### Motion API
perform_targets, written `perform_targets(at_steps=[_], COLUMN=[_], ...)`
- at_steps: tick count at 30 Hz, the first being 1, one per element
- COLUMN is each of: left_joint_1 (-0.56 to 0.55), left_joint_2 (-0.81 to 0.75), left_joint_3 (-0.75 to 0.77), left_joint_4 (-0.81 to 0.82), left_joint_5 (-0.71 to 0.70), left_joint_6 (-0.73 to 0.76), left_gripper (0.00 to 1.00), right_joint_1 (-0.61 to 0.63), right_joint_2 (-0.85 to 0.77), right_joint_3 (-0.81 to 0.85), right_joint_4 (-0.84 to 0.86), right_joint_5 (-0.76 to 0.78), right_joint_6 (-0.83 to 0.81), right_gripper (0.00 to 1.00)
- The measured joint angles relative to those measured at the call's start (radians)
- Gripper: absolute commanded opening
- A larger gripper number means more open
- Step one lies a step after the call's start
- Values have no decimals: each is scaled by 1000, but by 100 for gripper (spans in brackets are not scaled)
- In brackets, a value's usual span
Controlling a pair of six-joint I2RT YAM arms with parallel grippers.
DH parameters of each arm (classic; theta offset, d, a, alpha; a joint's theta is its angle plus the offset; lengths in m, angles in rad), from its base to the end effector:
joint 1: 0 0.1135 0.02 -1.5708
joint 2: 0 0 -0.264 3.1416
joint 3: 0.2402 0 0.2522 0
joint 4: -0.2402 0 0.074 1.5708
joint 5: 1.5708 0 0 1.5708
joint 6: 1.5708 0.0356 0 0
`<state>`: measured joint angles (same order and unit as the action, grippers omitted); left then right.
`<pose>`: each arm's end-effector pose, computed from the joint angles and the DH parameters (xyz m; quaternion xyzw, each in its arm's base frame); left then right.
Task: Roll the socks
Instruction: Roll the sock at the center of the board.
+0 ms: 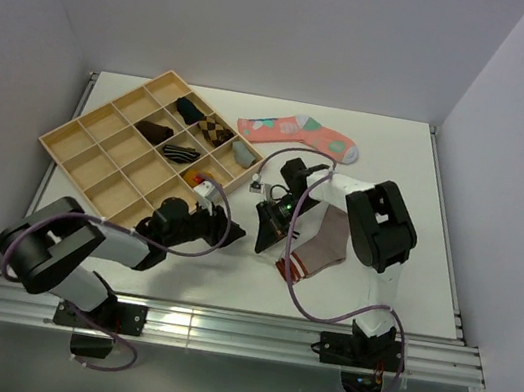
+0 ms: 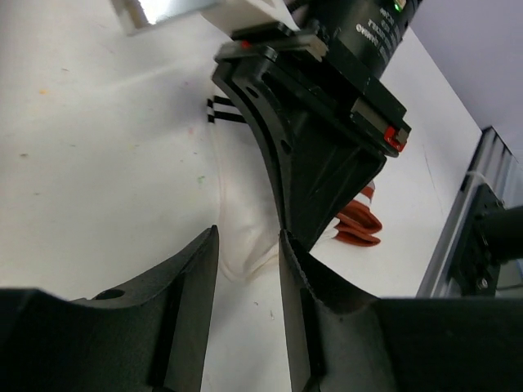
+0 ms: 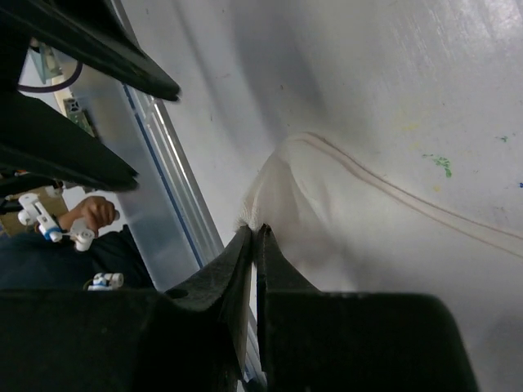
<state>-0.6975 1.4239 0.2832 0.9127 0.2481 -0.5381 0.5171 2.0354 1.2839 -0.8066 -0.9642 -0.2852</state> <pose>0.1812 -0.1633 0.1525 0.1386 0.7683 -0.4365 0.4471 0.2980 0.2031 0.1318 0.3487 -0.8145 -0.4612 0.0480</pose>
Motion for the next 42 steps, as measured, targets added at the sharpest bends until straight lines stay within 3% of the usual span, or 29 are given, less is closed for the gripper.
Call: perform_targets(at_steps=[13, 20, 27, 42], left_joint_1=[-3, -3, -2, 6], left_joint_2=[276, 333, 395, 454], left_joint_3=[59, 86, 100, 152], left_joint_4=[253, 288, 307, 316], left_joint_5=[218, 291, 317, 381], left_joint_6=[-8, -9, -8, -6], left_gripper=[41, 43, 51, 45], right_joint_1=[-10, -32, -42, -54], right_joint_2=[0, 0, 0, 0], right_joint_3=[-2, -9, -15, -16], right_joint_4=[-5, -6, -19, -41], right_joint_5=[-5, -6, -14, -29], right_joint_6=[6, 7, -3, -21], right_gripper=[3, 3, 2, 1])
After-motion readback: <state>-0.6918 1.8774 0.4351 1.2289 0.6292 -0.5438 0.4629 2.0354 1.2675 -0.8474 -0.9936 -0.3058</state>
